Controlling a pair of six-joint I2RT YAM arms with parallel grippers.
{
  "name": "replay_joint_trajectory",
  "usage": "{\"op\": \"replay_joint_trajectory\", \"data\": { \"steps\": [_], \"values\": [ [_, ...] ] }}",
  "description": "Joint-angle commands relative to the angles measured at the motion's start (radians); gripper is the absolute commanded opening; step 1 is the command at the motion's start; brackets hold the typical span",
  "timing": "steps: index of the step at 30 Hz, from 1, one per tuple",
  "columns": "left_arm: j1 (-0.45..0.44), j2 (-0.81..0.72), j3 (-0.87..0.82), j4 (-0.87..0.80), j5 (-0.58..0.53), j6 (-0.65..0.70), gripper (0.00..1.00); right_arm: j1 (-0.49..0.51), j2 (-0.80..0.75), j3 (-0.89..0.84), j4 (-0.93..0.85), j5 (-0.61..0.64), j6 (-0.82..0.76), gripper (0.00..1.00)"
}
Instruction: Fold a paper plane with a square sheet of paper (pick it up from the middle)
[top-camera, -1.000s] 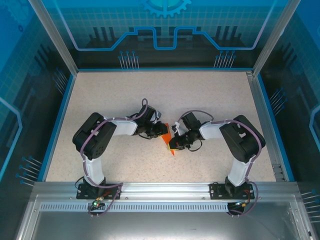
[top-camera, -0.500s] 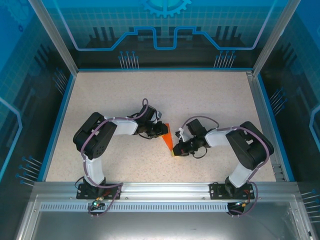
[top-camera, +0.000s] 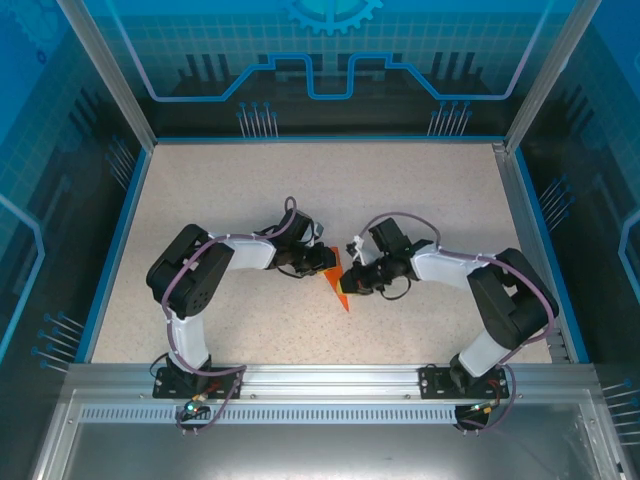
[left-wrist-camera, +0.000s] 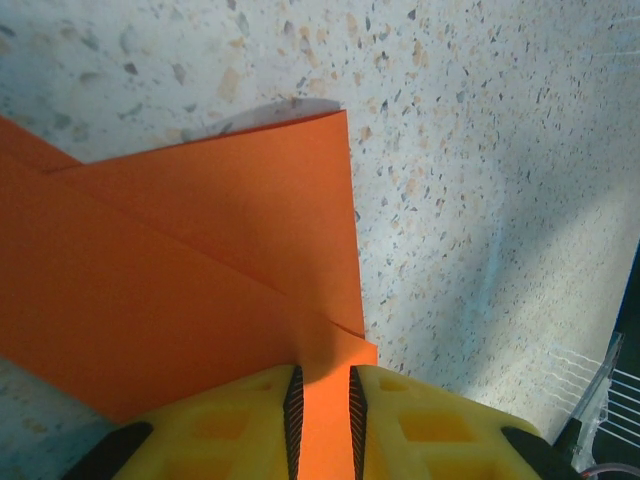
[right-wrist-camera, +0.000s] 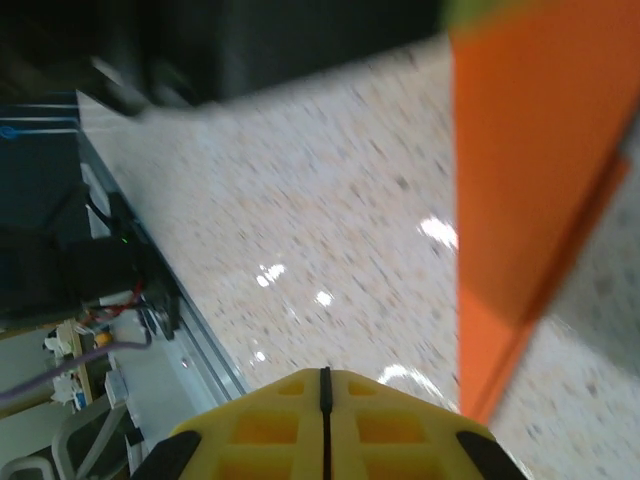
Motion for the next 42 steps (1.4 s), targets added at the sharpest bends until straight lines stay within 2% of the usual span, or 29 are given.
{"op": "replay_joint_trajectory", "data": {
  "steps": [1,6,9,13,21,27,42],
  "values": [
    [0.004,0.064,-0.007,-0.055,-0.048,0.008,0.23,-0.006,0.077,0.033,0.023,0.013,0.043,0.07],
    [0.004,0.057,-0.007,-0.052,-0.046,0.004,0.23,-0.004,0.194,0.015,0.093,0.029,0.071,0.04],
    [0.003,0.054,-0.006,-0.047,-0.042,0.005,0.24,-0.002,0.238,-0.01,0.068,0.064,0.054,0.0],
    [0.003,0.036,-0.01,-0.054,-0.065,0.023,0.24,0.006,0.24,-0.043,0.001,0.121,0.01,0.0],
    [0.042,0.018,-0.004,-0.058,-0.102,0.058,0.23,0.005,0.24,-0.123,0.009,0.08,-0.033,0.0],
    [0.095,0.033,0.002,-0.027,-0.079,0.089,0.24,0.006,0.258,-0.13,-0.003,0.069,-0.065,0.0],
    [0.164,0.07,0.04,-0.027,-0.058,0.126,0.27,0.005,0.267,-0.135,-0.007,0.053,-0.087,0.0]
  ]
}}
